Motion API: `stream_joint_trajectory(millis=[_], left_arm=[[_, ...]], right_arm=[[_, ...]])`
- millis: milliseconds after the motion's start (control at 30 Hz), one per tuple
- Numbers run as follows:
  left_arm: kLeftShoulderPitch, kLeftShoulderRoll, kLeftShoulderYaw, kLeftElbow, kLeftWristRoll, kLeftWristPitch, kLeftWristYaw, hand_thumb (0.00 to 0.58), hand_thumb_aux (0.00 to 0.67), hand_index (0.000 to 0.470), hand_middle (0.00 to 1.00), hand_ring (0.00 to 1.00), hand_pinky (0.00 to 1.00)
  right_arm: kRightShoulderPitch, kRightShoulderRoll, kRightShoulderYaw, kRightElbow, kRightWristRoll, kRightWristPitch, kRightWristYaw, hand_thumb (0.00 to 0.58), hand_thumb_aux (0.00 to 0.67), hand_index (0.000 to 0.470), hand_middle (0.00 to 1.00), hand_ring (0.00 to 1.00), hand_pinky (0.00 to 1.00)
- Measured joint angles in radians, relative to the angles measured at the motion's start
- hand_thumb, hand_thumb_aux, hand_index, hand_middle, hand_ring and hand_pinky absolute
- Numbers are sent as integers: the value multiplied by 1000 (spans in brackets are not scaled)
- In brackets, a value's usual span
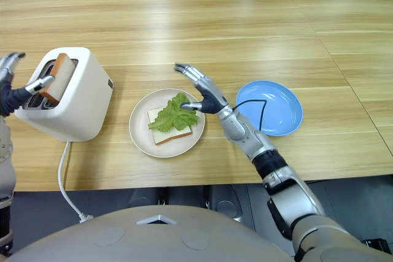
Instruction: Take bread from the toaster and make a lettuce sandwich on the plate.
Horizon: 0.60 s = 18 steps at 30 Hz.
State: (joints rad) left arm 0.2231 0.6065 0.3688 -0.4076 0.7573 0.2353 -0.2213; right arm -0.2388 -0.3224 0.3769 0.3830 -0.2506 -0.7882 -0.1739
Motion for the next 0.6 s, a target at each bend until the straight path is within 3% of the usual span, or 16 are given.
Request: stream_joint_trajectory(millis=[233,267,300,333,367,400,433,600], left_arm=[[5,5,-99,55,45,25,-20,18,11,7,0,0,0],[2,6,-104,62,50,25,-18,96,58,40,0,0,0],[-3,7,-109,69,54,25,-15,429,328,225,0,0,0],[-8,10,-116,79,62,25,-9,476,386,265,0,0,0],[-11,13,-121,86,65,25,-2,476,386,265,0,0,0],[-21,13,-130,88,65,21,8,526,465,319,0,0,0],[-28,13,-134,90,66,19,21,580,670,460,0,0,0],[-46,13,-125,102,62,19,74,580,670,460,0,0,0]], right_arm=[[187,12,-150,-161,306,19,127,0,0,0,0,0,0],[191,22,-161,-171,319,24,138,0,0,0,0,0,0],[196,37,-171,-186,330,32,150,0,0,0,0,0,0],[198,50,-177,-198,335,37,161,0,0,0,0,0,0],[198,58,-180,-204,335,41,172,0,0,0,0,0,0],[198,72,-185,-206,335,47,185,0,0,0,0,0,0],[198,82,-185,-206,333,52,194,0,0,0,0,0,0],[197,105,-214,-197,318,54,218,0,0,0,0,0,0]])
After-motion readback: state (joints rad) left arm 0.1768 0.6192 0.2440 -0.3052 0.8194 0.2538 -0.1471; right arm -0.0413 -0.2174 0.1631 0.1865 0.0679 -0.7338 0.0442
